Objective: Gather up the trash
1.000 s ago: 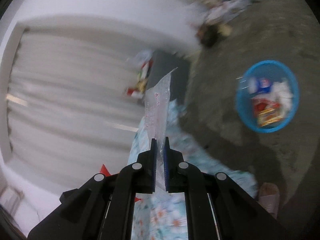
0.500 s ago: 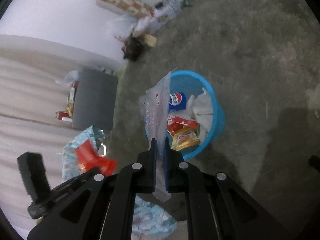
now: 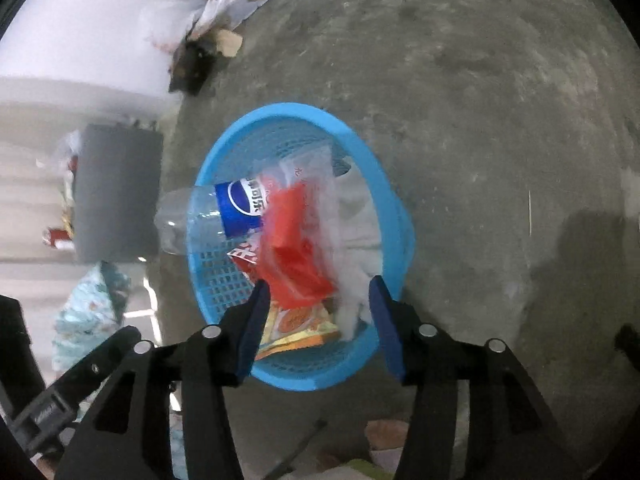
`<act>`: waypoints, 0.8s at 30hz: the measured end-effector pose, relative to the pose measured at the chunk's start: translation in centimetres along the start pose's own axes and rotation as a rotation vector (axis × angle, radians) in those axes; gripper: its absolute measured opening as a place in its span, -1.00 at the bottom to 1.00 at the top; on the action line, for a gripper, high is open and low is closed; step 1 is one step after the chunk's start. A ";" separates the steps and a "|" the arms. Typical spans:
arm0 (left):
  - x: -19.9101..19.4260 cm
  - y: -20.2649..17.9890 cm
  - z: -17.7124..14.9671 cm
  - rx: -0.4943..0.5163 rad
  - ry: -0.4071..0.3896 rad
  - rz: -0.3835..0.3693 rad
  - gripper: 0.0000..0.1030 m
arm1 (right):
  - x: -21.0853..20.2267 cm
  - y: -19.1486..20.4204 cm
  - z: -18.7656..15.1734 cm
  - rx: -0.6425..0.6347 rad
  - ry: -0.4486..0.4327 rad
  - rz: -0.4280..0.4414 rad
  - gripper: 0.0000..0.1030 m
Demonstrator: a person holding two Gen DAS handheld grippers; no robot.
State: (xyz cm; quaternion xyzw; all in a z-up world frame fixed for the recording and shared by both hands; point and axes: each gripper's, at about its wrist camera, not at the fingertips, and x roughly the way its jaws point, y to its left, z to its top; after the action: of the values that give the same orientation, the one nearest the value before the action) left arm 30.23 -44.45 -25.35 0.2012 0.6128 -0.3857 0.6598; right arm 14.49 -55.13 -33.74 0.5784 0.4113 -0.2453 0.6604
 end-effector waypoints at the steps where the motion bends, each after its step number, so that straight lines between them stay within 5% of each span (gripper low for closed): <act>1: -0.4 0.0 0.1 0.002 -0.010 0.000 -0.02 | -0.4 -0.2 -0.2 0.007 -0.013 -0.002 0.05; 5: -2.9 -0.4 0.0 0.000 -0.058 0.000 0.03 | -4.2 -0.4 -1.4 0.019 -0.088 -0.001 0.05; 11: -13.0 -1.6 -3.2 0.033 -0.237 -0.065 0.23 | -11.9 3.0 -4.5 -0.075 -0.215 0.027 0.12; 18: -27.5 -1.1 -13.4 0.030 -0.509 -0.091 0.65 | -21.1 12.1 -13.1 -0.385 -0.356 0.084 0.46; 24: -35.8 0.8 -25.4 -0.096 -0.706 0.038 0.80 | -26.8 20.4 -23.2 -0.734 -0.468 0.125 0.79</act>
State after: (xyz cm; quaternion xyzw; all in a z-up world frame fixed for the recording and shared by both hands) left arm 15.97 -15.76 4.74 0.0355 0.3605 -0.3896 0.8468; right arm 10.32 -32.48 0.07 0.2578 0.2748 -0.1671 0.9111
